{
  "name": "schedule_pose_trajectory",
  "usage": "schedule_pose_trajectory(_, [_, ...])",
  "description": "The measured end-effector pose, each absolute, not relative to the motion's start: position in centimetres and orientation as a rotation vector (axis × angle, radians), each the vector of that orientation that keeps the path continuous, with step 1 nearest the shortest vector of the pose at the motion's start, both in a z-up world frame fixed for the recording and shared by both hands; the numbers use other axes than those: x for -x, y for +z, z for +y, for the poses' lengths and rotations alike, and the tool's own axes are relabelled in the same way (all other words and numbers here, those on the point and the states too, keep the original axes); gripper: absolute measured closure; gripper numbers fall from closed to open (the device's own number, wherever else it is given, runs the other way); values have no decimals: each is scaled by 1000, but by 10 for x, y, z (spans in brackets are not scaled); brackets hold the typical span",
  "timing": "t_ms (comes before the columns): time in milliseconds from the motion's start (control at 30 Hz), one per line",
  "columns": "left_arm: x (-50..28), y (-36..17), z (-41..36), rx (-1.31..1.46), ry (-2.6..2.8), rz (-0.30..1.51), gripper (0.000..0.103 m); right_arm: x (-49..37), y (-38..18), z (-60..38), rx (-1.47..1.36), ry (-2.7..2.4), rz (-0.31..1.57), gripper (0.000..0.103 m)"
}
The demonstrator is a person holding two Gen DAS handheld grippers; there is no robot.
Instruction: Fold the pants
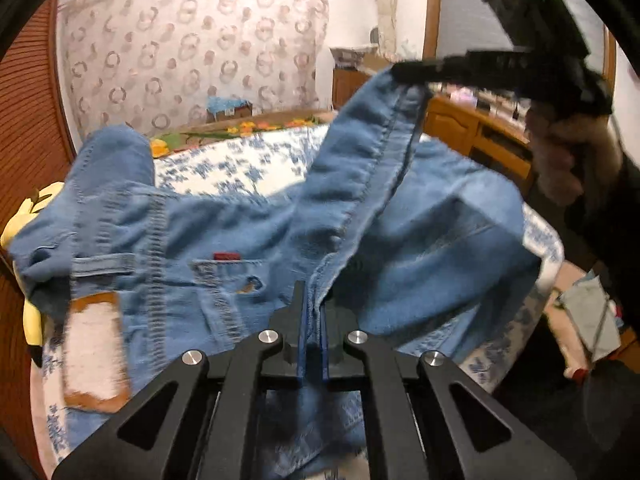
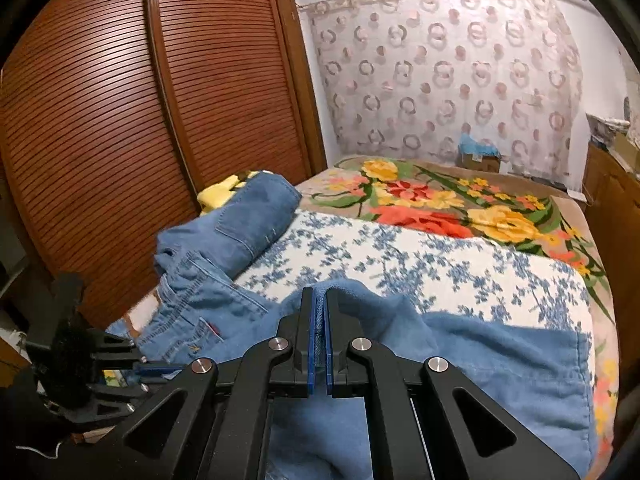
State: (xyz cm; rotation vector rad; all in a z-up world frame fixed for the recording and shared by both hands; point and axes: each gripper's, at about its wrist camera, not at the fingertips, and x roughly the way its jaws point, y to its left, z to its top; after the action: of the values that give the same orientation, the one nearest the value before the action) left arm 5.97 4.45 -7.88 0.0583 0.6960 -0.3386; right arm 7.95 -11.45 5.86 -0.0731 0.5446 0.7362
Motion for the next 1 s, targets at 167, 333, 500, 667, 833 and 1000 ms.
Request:
schedule_pose_trajectory(167, [-27, -50, 68, -7, -342, 635, 99, -85, 74, -85, 114, 788, 508, 100])
schedule_pose_trajectory(333, [0, -37, 94, 28, -311, 609, 99, -83, 88, -35, 183, 866, 479, 100])
schedule_pose_trajectory(500, [16, -36, 118, 48, -250, 619, 99, -92, 89, 14, 223, 930, 494, 100])
schedule_pose_trajectory(667, [16, -54, 142, 76, -191, 669, 99, -111, 67, 61, 265, 979, 556, 100])
schedule_pose_trajectory(833, [11, -72, 150, 90, -125, 724, 95, -128, 42, 84, 297, 968, 629, 97])
schedule_pose_trajectory(1000, [11, -68, 155, 90, -94, 707, 63, -126, 46, 81, 297, 951, 609, 64])
